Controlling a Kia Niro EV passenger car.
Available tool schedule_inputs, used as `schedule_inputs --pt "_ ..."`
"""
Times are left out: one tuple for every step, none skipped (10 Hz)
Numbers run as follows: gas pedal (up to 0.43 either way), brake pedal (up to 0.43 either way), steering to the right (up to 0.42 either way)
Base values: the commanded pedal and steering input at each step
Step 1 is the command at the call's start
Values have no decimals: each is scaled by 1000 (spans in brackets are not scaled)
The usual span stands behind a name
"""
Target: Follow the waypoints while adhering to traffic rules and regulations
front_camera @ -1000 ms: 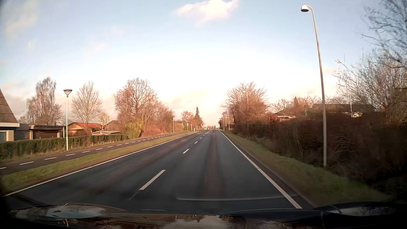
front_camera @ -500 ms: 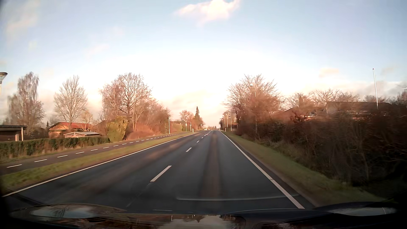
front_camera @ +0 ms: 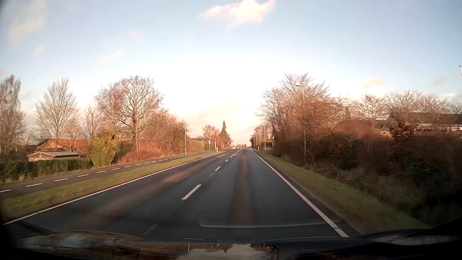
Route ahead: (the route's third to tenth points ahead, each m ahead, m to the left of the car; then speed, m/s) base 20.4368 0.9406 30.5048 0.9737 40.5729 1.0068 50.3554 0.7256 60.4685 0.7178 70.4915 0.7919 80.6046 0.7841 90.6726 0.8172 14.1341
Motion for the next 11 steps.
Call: schedule_inputs --pt "177 0 -1" --pt "177 0 -1" --pt "177 0 0" --pt "177 0 0" --pt "177 0 1" --pt "177 0 5" --pt "177 0 7" --pt "177 0 8" --pt "177 0 8" --pt "177 0 8" --pt "177 0 8"
